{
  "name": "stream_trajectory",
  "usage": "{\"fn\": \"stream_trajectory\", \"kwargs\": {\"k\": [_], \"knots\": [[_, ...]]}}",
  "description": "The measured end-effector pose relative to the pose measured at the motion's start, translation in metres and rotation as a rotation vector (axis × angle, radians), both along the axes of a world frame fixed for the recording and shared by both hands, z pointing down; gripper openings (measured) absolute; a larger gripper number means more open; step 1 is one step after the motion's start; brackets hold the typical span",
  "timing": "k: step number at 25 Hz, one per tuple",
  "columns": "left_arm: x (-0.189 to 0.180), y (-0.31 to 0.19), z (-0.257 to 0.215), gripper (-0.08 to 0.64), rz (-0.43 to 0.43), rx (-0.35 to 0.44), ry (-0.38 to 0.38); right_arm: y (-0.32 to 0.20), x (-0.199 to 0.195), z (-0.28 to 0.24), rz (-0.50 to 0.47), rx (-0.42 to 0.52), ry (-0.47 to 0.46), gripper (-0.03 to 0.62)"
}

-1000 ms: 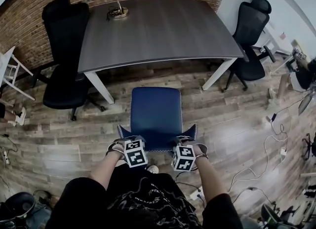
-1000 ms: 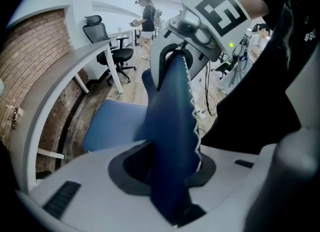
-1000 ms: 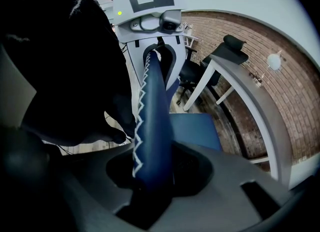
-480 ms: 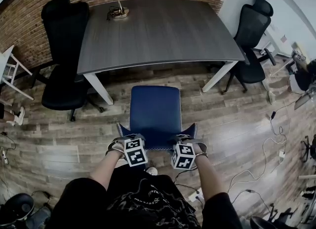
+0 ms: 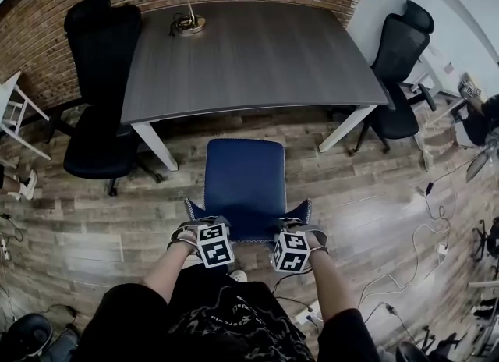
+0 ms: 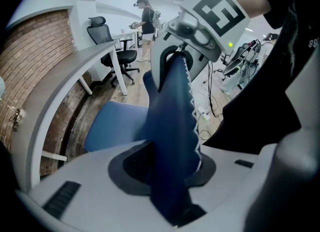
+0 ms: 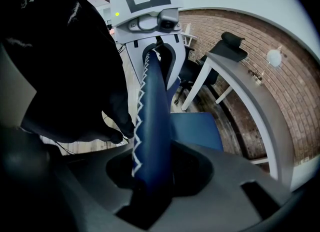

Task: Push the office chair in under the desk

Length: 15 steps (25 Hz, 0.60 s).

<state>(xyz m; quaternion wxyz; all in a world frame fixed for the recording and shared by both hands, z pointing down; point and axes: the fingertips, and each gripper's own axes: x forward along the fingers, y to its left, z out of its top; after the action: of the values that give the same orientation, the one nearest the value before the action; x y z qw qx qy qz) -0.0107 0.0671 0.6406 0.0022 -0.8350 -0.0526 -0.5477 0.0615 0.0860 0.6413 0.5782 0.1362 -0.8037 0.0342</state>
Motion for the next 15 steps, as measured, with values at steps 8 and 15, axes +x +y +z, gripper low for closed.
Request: {"fn": "stream_trajectory", "kwargs": {"k": [8,15], "knots": [[0.001,-0.02,0.001,0.121,0.001,-0.001,0.003,-0.019,0.001,0.001,0.005,-0.019,0.002,0.109],[0.002,-0.033,0.0,0.126,0.004,-0.008,0.009,-0.033,0.002,0.001,0.008,-0.007,0.005,0.11]]}}
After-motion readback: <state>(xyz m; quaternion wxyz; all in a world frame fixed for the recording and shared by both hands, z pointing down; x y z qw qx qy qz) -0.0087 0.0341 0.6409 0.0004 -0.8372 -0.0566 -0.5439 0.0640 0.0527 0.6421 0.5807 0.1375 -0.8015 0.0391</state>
